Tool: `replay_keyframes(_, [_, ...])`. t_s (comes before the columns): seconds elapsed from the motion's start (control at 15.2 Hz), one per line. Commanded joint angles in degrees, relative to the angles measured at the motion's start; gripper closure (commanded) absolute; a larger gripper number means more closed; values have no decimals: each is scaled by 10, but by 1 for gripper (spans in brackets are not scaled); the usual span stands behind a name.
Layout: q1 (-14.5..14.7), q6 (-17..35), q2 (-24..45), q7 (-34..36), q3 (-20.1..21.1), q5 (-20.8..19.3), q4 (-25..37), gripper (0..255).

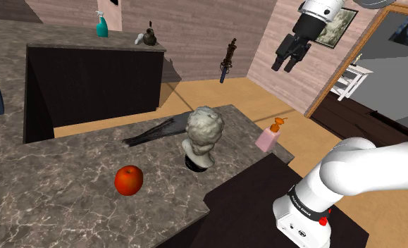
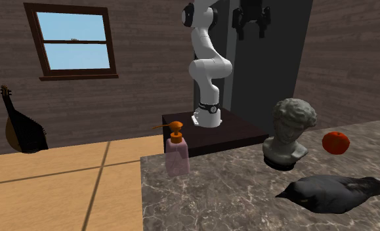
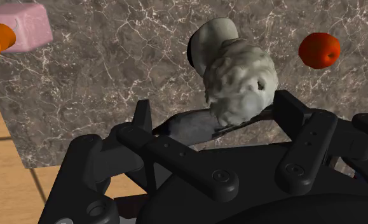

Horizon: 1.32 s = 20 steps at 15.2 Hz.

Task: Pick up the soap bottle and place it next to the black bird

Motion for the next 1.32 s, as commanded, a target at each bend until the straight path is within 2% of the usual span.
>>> replay_keyframes(0.0, [0,0,0,0,0,0,0,0])
replay_keyframes(0.66, [-29,91,49,-116,-91,-69,-87,0])
replay_keyframes(1.25, [-54,190,156,-218,-178,-122,-113,0])
